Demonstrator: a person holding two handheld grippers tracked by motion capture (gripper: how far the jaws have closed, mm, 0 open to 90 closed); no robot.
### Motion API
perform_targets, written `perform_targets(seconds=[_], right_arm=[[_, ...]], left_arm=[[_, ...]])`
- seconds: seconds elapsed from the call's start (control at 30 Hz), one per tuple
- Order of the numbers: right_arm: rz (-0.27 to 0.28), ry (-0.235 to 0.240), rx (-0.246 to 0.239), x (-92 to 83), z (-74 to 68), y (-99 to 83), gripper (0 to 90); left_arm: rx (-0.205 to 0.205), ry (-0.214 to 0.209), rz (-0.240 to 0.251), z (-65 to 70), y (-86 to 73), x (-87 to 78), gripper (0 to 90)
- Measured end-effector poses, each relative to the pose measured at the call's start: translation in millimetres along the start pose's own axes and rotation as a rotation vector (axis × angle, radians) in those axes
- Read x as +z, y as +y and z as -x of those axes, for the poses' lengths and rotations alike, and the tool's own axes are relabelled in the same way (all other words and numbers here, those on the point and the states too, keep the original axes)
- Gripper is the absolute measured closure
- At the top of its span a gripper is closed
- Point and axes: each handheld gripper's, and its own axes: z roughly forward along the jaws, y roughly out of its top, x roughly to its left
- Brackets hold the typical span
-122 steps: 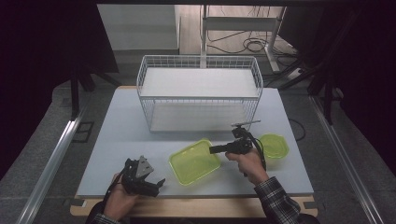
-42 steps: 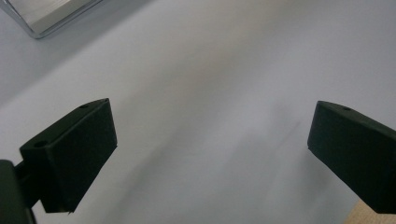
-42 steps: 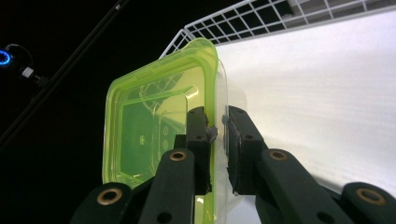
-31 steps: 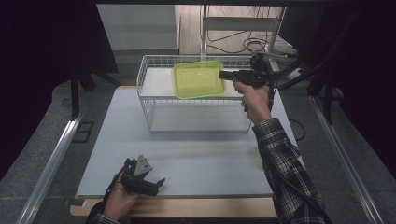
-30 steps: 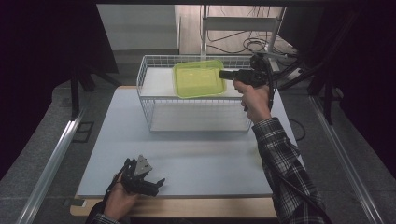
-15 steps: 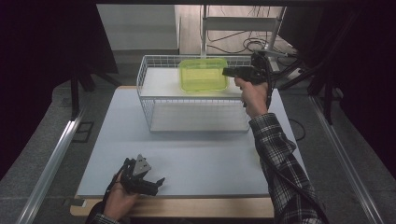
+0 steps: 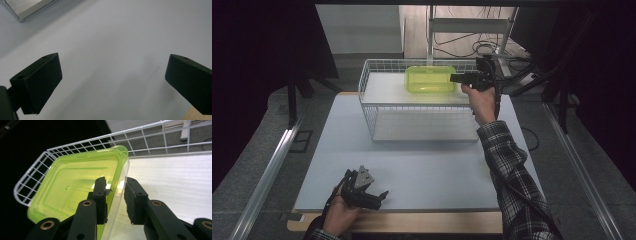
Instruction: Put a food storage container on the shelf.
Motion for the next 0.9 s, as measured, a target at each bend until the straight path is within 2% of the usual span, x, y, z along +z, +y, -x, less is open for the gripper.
perform_targets(seconds=[0.17, 0.27, 0.3, 0.4, 0.5, 0.7, 0.9], right_arm=[[-0.004, 0.006, 0.002, 3.5, 1.6, 0.6, 68.7], [-0.011, -0.007, -0.015, 5.8, 0.3, 0.5, 65.6], [-0.011, -0.004, -0.01, 6.6, 0.6, 0.6, 61.9], [-0.01, -0.029, -0.042, 6.8, -0.9, 1.0, 59.6], [-0.011, -0.042, -0.055, 6.8, -2.2, 1.6, 57.8], [-0.001, -0.032, -0.069, 2.7, -3.8, 2.4, 47.1], [-0.006, -0.021, -0.116, -4.0, -8.4, 2.2, 36.4]], left_arm=[[0.002, 0.0, -0.002, 0.2, 0.0, 0.2, 0.6], [0.003, 0.0, -0.003, 0.3, 0.0, 0.4, 0.6], [0.003, 0.0, -0.003, 0.4, -0.1, 0.5, 0.6], [0.004, 0.0, -0.004, 0.4, -0.1, 0.7, 0.6], [0.004, 0.001, -0.005, 0.5, -0.1, 0.7, 0.6], [0.001, 0.001, 0.001, -0.1, 0.0, -0.7, 0.6], [-0.01, -0.006, 0.014, -1.0, 0.2, -2.4, 0.4]])
